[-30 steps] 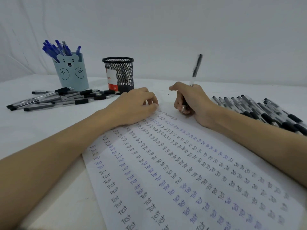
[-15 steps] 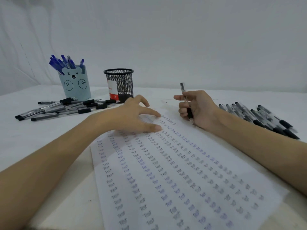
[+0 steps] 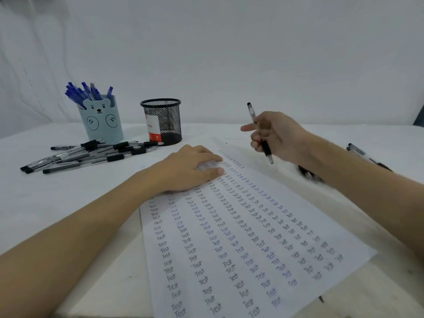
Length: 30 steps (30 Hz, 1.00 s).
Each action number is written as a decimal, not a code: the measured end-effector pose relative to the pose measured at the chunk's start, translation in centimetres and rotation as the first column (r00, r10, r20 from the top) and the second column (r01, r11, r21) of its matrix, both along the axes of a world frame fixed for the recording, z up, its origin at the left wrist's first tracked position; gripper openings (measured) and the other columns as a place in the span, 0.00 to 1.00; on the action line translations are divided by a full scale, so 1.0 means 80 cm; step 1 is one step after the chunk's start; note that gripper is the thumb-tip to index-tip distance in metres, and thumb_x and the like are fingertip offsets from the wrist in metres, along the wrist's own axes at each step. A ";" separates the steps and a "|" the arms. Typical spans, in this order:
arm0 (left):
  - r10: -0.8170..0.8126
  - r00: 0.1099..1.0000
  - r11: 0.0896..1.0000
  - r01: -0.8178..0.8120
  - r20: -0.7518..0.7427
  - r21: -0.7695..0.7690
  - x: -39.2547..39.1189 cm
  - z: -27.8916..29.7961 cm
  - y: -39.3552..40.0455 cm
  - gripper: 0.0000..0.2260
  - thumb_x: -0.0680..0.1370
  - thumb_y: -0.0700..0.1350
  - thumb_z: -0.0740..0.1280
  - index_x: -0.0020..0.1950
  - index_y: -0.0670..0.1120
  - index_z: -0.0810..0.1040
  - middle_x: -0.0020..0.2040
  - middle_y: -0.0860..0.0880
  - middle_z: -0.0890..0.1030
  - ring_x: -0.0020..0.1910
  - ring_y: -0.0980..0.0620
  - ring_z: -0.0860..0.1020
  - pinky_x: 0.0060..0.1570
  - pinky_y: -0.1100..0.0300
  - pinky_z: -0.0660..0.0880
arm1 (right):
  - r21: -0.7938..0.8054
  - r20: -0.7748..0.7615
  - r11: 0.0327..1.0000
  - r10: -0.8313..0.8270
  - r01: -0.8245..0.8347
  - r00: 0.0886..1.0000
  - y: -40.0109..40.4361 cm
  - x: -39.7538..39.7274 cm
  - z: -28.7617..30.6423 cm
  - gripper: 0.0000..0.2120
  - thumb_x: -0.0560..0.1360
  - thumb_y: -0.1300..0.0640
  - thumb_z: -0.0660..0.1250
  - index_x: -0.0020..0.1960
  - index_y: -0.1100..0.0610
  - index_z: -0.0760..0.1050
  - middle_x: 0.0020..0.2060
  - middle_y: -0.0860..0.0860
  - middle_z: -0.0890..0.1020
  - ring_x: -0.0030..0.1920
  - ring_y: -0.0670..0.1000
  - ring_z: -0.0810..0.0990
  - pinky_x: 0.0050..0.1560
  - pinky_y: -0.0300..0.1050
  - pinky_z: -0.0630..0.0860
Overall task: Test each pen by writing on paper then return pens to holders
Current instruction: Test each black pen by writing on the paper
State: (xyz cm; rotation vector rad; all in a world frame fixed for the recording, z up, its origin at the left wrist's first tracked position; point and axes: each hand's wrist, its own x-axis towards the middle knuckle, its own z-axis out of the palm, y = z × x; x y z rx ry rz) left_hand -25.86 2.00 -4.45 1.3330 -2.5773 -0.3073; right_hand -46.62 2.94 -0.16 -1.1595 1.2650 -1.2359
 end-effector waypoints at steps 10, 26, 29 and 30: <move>-0.061 0.998 0.996 0.059 -0.020 -0.060 -0.006 -0.007 0.006 0.30 0.72 0.71 0.51 0.70 0.60 0.67 0.70 0.58 0.67 0.69 0.55 0.62 0.69 0.51 0.61 | -0.124 -0.722 0.965 -0.248 0.232 0.646 0.033 -0.098 0.023 0.09 0.74 0.62 0.70 0.38 0.63 0.74 0.32 0.57 0.80 0.26 0.49 0.73 0.29 0.38 0.68; -0.090 0.990 0.993 0.081 -0.112 -0.082 -0.007 -0.011 0.007 0.32 0.70 0.75 0.49 0.66 0.61 0.70 0.66 0.59 0.69 0.66 0.58 0.65 0.66 0.53 0.64 | -0.241 -0.890 0.916 -0.340 0.320 0.303 0.037 -0.111 0.009 0.13 0.72 0.62 0.65 0.49 0.72 0.75 0.41 0.65 0.81 0.36 0.52 0.68 0.32 0.40 0.63; -0.108 0.986 0.989 0.095 -0.125 -0.111 -0.003 -0.005 0.010 0.28 0.71 0.70 0.51 0.64 0.58 0.73 0.64 0.59 0.71 0.64 0.58 0.68 0.65 0.54 0.66 | -0.327 -0.893 0.912 -0.384 0.250 0.234 0.035 -0.092 0.027 0.14 0.73 0.61 0.63 0.54 0.69 0.75 0.49 0.64 0.81 0.38 0.53 0.70 0.39 0.44 0.71; -0.100 0.987 0.988 0.083 -0.125 -0.132 0.002 0.000 0.011 0.24 0.74 0.67 0.53 0.63 0.57 0.74 0.63 0.59 0.72 0.63 0.59 0.69 0.63 0.57 0.66 | -0.356 -0.893 0.910 -0.398 0.212 0.209 0.033 -0.079 0.035 0.12 0.73 0.60 0.63 0.52 0.68 0.75 0.48 0.63 0.81 0.37 0.54 0.71 0.40 0.46 0.72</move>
